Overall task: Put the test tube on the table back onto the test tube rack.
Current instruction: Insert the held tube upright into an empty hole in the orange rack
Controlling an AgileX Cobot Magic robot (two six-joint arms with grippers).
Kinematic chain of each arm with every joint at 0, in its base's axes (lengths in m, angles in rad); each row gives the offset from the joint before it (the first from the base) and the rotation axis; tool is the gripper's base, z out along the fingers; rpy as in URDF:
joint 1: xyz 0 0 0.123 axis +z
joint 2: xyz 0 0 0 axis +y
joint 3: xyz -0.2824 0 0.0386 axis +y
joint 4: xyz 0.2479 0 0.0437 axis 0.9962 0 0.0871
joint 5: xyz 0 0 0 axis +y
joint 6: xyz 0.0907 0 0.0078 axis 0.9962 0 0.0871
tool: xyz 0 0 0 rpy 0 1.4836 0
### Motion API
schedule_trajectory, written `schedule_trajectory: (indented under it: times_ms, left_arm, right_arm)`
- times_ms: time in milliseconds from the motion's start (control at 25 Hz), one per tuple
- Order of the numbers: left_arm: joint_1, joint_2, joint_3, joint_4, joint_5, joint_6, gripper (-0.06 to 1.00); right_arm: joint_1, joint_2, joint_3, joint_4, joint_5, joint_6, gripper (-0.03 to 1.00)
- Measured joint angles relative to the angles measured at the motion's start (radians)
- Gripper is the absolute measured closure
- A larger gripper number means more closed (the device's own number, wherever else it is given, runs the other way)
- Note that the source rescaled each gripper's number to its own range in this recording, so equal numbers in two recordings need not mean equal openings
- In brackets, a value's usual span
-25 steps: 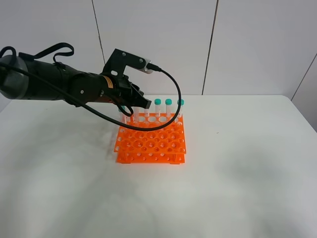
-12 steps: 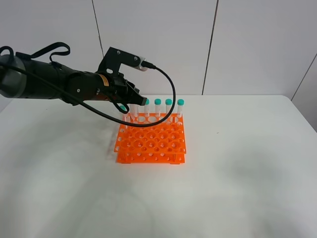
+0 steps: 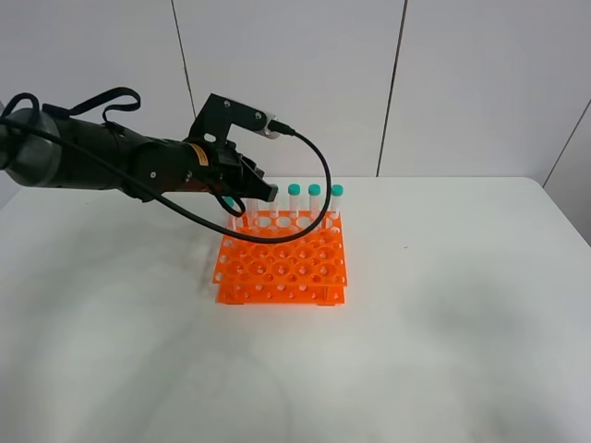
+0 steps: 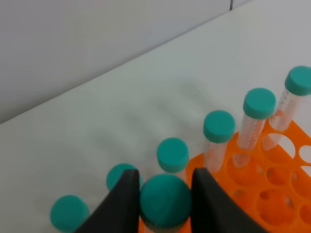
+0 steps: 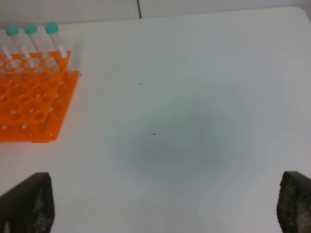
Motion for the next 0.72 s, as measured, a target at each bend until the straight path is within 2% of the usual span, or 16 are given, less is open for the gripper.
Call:
schedule_trajectory:
  times_ms: [720]
  left_arm:
    - [-0.002, 0.035, 0.0, -0.011, -0.001, 0.008, 0.94]
  right_arm:
    - [0.0, 0.0, 0.0, 0.0, 0.0, 0.0, -0.03]
